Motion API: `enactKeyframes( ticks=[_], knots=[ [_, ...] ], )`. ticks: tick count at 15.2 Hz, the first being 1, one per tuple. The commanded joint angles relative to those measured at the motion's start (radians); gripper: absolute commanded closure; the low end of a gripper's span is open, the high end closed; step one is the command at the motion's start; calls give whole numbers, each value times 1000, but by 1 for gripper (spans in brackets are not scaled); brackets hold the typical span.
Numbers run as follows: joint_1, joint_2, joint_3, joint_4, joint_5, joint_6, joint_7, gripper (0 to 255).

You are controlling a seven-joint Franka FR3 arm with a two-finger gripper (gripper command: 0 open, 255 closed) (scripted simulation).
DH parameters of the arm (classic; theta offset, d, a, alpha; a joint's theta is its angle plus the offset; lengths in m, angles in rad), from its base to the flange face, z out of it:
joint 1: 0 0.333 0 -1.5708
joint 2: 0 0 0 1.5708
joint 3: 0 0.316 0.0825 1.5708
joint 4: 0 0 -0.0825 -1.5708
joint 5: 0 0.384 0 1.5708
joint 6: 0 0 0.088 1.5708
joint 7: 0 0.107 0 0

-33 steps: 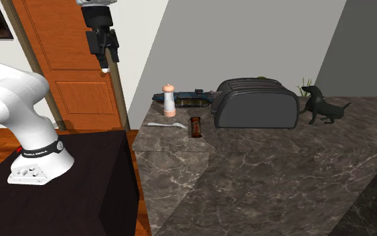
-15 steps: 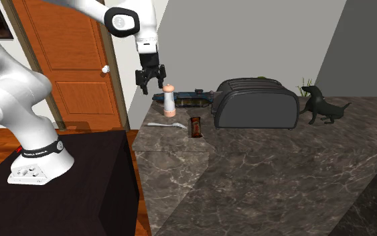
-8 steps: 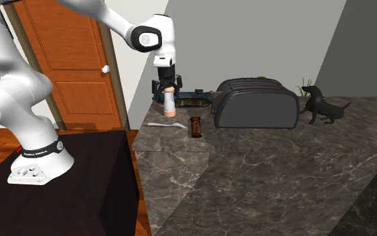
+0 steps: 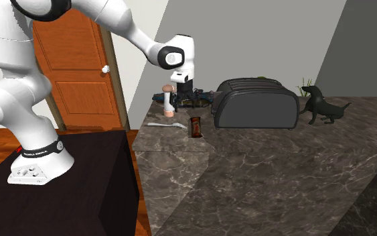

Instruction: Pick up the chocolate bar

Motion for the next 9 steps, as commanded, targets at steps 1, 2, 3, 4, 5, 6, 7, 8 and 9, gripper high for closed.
enactKeyframes(
  ticks=[1,2,3,4,5,6,7,8,9],
  knots=[
    [20,85,-28,71,-24,8,78,0],
    [30,123,-41,108,-31,8,111,0],
    [39,162,-55,146,-36,8,142,0],
    [47,200,-69,185,-39,6,171,0],
    [55,231,-80,219,-40,4,194,0],
    [56,240,-83,218,-43,14,196,0],
    [58,248,-85,217,-46,23,198,0],
    [60,257,-87,216,-49,32,200,0],
    [61,266,-90,216,-52,41,202,0]
  ],
)
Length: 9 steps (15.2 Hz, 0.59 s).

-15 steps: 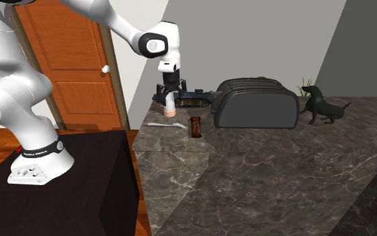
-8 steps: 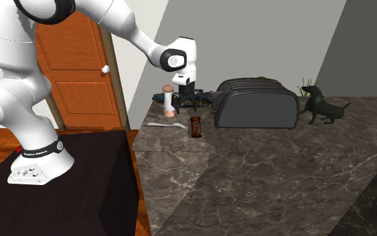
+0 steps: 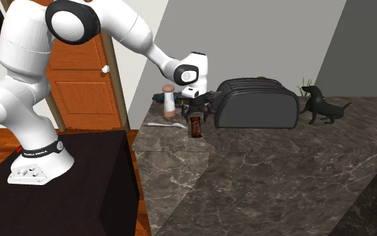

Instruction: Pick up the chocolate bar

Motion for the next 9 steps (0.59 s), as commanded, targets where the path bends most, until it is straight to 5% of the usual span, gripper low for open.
enactKeyframes(
  ticks=[1,5,6,9],
  knots=[
    [6,23,-6,4,-8,19,8,0],
    [10,47,-13,5,-16,42,13,0],
    [11,50,-13,10,-16,39,12,255],
    [12,46,-12,4,-16,41,15,255]
  ],
)
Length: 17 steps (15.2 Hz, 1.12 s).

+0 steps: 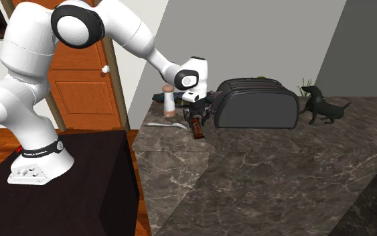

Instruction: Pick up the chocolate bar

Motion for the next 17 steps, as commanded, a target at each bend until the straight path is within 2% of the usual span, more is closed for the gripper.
enactKeyframes(
  ticks=[1,6,17],
  knots=[
    [0,4,-1,-6,0,1,1,255],
    [-2,7,-2,-2,0,1,-2,255],
    [-19,-88,24,6,35,-100,-24,255]
  ],
)
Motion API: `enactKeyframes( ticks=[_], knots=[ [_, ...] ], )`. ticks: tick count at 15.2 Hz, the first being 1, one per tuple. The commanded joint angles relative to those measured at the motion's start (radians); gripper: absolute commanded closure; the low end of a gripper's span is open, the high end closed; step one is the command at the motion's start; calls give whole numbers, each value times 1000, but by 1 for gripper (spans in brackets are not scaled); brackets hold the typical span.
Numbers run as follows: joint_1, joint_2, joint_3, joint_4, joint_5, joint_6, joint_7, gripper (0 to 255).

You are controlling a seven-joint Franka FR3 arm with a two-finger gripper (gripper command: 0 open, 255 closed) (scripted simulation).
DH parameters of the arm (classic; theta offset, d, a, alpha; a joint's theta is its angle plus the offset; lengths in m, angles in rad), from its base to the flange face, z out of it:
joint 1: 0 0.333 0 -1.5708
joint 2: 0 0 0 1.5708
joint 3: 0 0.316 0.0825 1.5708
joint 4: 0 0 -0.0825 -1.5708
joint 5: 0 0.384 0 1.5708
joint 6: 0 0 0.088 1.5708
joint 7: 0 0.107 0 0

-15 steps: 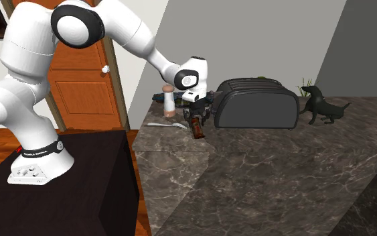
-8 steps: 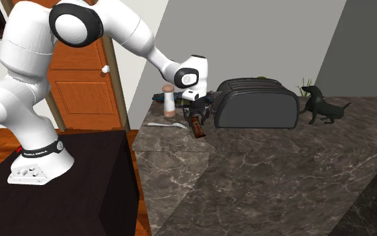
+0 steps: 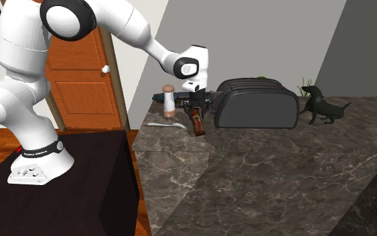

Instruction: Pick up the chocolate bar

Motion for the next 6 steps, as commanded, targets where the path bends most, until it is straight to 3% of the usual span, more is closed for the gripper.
enactKeyframes(
  ticks=[1,6],
  knots=[
    [-4,-17,4,1,6,-17,-5,255],
    [-8,-41,10,9,16,-48,-11,255]
  ],
)
